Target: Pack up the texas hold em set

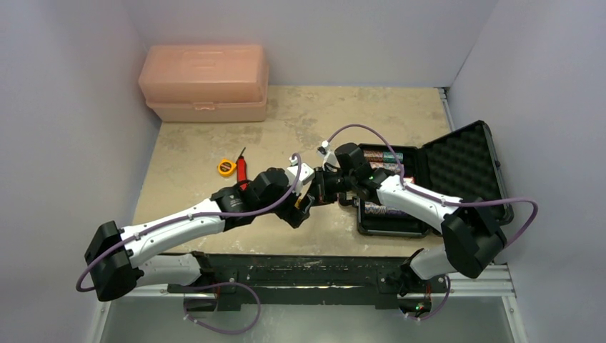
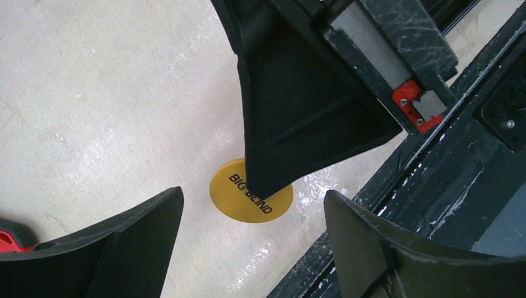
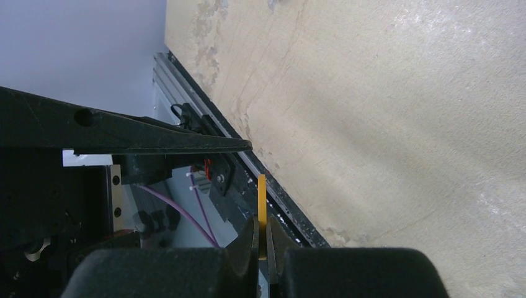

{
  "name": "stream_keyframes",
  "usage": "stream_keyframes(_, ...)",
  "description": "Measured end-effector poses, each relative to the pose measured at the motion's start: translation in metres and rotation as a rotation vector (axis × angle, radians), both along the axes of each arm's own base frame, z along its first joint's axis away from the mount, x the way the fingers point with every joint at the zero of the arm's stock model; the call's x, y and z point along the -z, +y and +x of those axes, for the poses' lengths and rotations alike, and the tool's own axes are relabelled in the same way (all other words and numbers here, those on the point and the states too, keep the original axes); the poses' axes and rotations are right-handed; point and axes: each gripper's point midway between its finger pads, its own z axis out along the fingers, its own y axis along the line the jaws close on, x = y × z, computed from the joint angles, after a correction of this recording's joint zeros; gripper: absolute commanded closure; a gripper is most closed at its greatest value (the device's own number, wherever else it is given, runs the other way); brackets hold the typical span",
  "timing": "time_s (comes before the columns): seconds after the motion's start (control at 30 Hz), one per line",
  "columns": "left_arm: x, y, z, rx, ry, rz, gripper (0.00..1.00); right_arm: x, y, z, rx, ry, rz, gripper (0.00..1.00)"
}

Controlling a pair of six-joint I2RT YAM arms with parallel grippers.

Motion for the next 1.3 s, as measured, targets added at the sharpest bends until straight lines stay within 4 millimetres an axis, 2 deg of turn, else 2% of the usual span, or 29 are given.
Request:
stream_keyframes(0.2, -0.003, 0.001, -0.003, 0.005, -0.007, -0.01, 0.1, -0.001, -0.001, 0.002, 0.013, -0.01, -0.007, 1.0)
stream_keyframes(0.43, -0.018, 0.009, -0.005, -0.006, -0.035, -0.033, 0.09, 0.0, -0.007, 0.006, 0.043, -0.023, -0.045, 1.0)
stream_keyframes(0.63, -0.046, 0.026, -0.006, -0.028, -0.098, -0.052, 0.09, -0.006, -0.012, 0.011, 0.083, -0.054, -0.074, 1.0)
stream_keyframes(0.83, -0.087, 0.043, 0.002, -0.086, -0.198, -0.077, 0.0, -0.013, -0.027, 0.025, 0.187, -0.112, -0.137, 1.0)
stream_keyframes(1.07, -0.119, 0.072, 0.025, -0.229, -0.329, -0.013, 0.0, -0.024, -0.06, 0.045, 0.378, -0.174, -0.218, 1.0)
stream_keyframes(1.3, -0.123, 0.096, 0.047, -0.339, -0.414, 0.149, 0.0, -0.053, -0.111, 0.06, 0.62, -0.259, -0.246, 1.0)
